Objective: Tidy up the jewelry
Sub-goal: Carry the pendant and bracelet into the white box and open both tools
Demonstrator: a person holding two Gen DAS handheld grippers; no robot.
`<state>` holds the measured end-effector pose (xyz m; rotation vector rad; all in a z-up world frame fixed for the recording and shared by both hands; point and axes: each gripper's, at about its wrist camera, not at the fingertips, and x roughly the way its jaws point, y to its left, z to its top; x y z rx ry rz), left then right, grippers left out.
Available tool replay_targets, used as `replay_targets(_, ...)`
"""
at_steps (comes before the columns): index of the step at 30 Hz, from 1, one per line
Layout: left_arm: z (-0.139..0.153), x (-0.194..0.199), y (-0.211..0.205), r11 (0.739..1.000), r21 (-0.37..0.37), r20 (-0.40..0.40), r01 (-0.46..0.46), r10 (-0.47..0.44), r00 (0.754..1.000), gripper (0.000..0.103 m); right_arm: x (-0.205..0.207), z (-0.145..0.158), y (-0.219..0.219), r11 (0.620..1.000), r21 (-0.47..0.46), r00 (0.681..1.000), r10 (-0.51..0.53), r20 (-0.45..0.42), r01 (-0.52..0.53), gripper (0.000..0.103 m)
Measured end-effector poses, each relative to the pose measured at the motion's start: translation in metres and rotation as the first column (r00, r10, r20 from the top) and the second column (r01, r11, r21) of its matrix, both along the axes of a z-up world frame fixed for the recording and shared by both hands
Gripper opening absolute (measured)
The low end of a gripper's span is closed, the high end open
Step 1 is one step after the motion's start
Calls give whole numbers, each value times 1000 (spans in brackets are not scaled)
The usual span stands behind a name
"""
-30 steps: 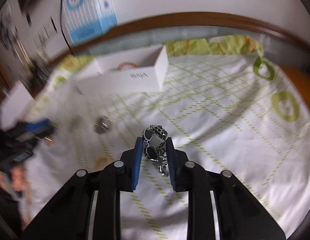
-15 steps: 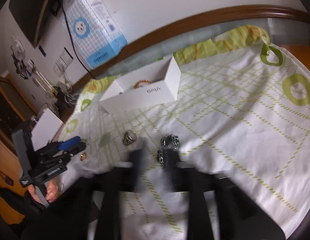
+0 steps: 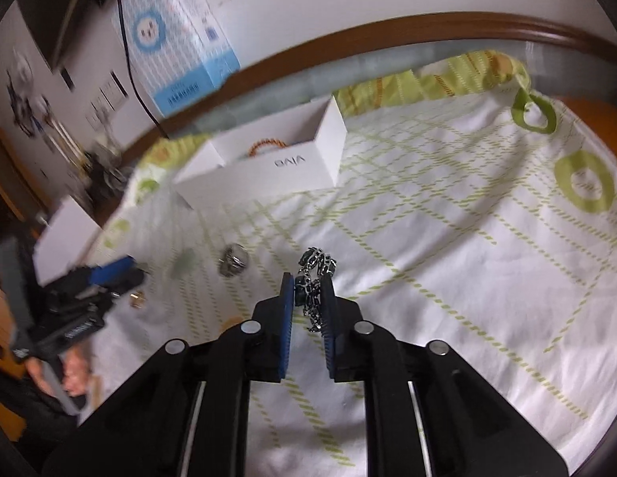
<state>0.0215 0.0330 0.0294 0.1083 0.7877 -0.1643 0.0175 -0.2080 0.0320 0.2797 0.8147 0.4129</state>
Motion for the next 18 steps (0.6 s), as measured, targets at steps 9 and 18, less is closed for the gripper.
replay_targets(9,35,16,-11,999,-40,63,15,-12,998,39,0,33,-5,991,129,999,25,47,-31,12)
replay_targets(18,62,63,-29,996,-88,89,17,-9,996,40,43,78,16,987,151,993,46,105,-62,11)
